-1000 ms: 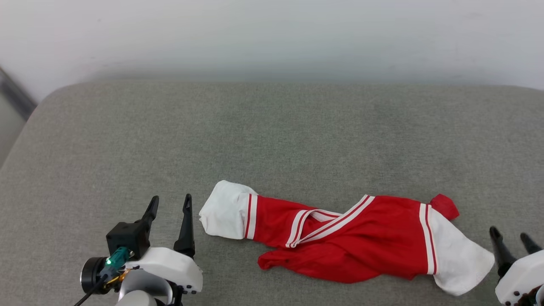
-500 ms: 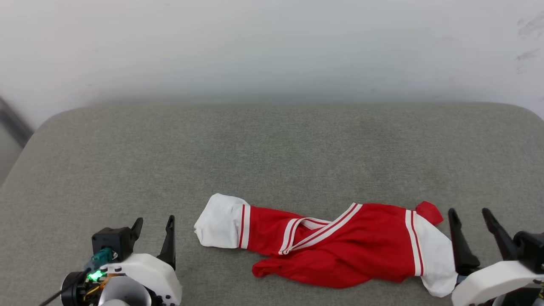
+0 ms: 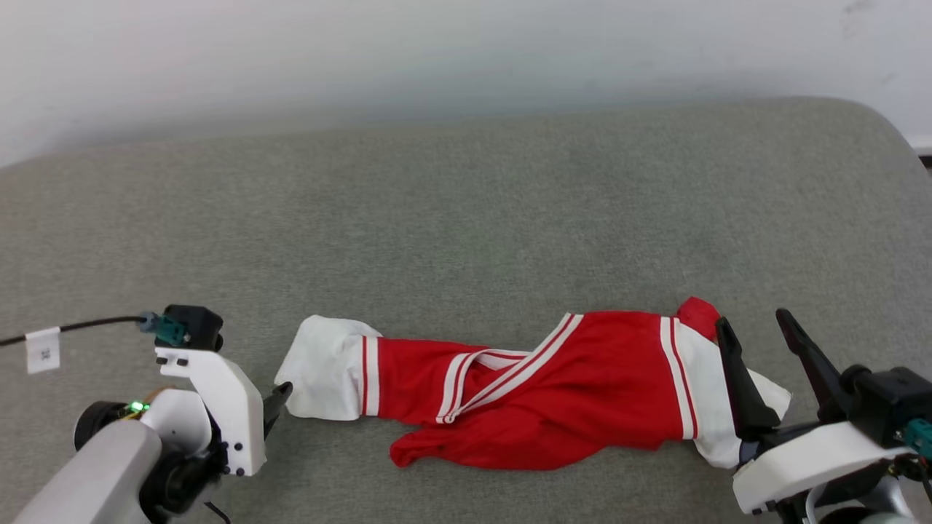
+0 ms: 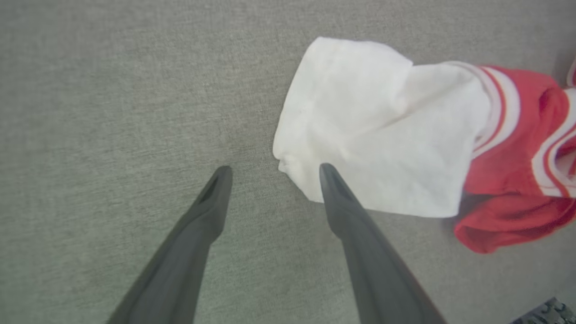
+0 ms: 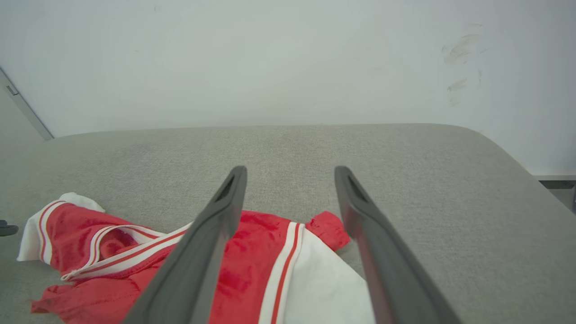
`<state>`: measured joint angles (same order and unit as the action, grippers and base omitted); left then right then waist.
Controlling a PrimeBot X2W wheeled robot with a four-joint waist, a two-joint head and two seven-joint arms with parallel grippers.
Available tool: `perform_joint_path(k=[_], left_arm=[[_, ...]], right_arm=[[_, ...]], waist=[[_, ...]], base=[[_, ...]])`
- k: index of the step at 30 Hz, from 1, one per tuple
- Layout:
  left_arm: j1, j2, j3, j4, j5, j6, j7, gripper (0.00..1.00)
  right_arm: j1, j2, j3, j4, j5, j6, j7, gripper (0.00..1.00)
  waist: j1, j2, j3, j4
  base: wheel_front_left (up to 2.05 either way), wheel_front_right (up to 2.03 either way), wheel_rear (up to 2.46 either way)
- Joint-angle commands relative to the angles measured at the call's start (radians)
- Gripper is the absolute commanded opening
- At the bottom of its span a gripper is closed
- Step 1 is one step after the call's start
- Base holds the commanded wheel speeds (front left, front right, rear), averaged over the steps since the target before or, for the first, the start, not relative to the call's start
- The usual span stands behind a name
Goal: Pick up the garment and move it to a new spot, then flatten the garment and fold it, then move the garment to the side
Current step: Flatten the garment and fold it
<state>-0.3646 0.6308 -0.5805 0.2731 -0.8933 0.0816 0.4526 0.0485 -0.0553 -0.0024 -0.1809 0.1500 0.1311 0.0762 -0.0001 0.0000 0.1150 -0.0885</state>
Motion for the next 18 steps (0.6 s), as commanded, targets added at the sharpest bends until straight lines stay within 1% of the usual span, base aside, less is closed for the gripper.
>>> perform_joint_path(k=[1, 4, 7, 10, 11, 12, 13, 14, 15, 17, 18], left_arm=[[-0.033, 0.007, -0.003, 0.019, -0.008, -0.017, 0.022, 1.0], [-0.056, -0.002, -0.012, 0.06, -0.028, -0.045, 0.062, 1.0], [-0.077, -0.012, -0.035, 0.104, -0.04, -0.063, 0.119, 1.0], [-0.072, -0.035, -0.075, 0.158, -0.057, -0.065, 0.21, 1.0], [-0.066, -0.046, -0.086, 0.174, -0.068, -0.064, 0.24, 0.84], [-0.062, -0.057, -0.094, 0.186, -0.077, -0.065, 0.262, 0.5], [-0.059, -0.069, -0.102, 0.194, -0.084, -0.065, 0.277, 0.23], [-0.059, -0.069, -0.102, 0.194, -0.084, -0.065, 0.277, 0.23], [-0.053, -0.088, -0.108, 0.205, -0.092, -0.065, 0.282, 0.0], [-0.053, -0.094, -0.102, 0.204, -0.081, -0.069, 0.241, 0.0], [-0.053, -0.094, -0.102, 0.204, -0.081, -0.069, 0.241, 0.0]], right_arm=[[-0.023, 0.003, 0.002, 0.002, 0.005, 0.0, -0.008, 1.0], [-0.044, 0.002, 0.009, 0.015, 0.006, 0.0, -0.016, 1.0], [-0.056, 0.002, 0.008, 0.026, 0.009, 0.0, -0.025, 1.0], [-0.064, 0.0, 0.009, 0.039, 0.013, -0.001, -0.032, 1.0], [-0.067, -0.001, 0.01, 0.043, 0.013, -0.001, -0.034, 1.0], [-0.069, -0.002, 0.011, 0.045, 0.014, 0.0, -0.036, 1.0], [-0.069, -0.002, 0.012, 0.048, 0.016, 0.0, -0.038, 1.0], [-0.069, -0.002, 0.012, 0.048, 0.016, 0.0, -0.038, 1.0], [-0.069, -0.004, 0.009, 0.054, 0.024, -0.001, -0.036, 1.0], [-0.065, -0.008, 0.004, 0.056, 0.027, -0.001, -0.03, 1.0], [-0.065, -0.008, 0.004, 0.056, 0.027, -0.001, -0.03, 1.0]], waist=[[0.0001, 0.0, 0.039, -0.033], [0.0001, 0.0, 0.064, -0.049], [0.0001, 0.0, 0.085, -0.058], [0.0001, 0.0, 0.095, -0.065], [0.0001, 0.0, 0.096, -0.067], [0.0001, 0.0, 0.096, -0.068], [0.0001, 0.0, 0.094, -0.069], [0.0001, 0.0, 0.094, -0.069], [0.0001, 0.0, 0.085, -0.069], [0.0001, 0.0, 0.075, -0.065], [0.0001, 0.0, 0.075, -0.065]], base=[[0.0, 0.0, 0.0], [0.0, 0.0, 0.0], [0.0, 0.0, 0.0], [0.0, 0.0, 0.0], [0.0, 0.0, 0.0], [0.0, 0.0, 0.0], [0.0, 0.0, 0.0], [0.0, 0.0, 0.0], [0.0, 0.0, 0.0], [0.0, 0.0, 0.0], [0.0, 0.0, 0.0]])
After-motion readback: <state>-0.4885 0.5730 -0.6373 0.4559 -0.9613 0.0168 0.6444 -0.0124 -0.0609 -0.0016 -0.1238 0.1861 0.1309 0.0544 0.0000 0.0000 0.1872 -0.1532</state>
